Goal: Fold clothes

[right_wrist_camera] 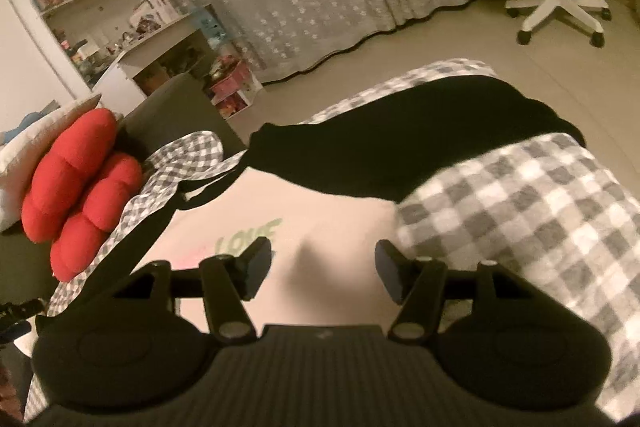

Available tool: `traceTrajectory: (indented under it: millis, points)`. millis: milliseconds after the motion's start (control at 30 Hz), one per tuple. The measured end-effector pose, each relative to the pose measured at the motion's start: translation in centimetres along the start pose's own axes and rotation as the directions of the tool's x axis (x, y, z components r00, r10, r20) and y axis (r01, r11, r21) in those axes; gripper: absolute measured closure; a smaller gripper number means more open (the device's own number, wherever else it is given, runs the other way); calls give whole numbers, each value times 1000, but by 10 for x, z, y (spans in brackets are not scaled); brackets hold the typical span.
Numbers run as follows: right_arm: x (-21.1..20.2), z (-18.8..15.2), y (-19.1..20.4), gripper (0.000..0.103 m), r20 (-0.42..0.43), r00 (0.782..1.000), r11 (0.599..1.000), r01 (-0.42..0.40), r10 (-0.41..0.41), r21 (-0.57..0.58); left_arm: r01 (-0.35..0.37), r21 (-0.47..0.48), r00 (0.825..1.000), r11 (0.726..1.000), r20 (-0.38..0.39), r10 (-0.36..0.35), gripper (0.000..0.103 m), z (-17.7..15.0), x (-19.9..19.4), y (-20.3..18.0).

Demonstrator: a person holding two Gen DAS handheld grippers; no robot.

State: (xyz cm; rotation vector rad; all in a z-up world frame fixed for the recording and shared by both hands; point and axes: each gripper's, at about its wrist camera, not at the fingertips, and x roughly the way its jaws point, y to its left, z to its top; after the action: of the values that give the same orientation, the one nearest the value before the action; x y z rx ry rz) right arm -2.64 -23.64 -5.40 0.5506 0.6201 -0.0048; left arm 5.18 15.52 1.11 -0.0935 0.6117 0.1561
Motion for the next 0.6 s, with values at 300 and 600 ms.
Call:
traceTrajectory:
  millis: [300,600]
  points:
    - [-9,6,-23,40,-1,1000,1000,29,-29,-8,90,-10,995,996,-43,-90,14,-24,6,-65]
    - [-13,14,-47,39,-28,997,997,74,-74,11,93,-58,992,994,-83,-97,8,-45,22,-87]
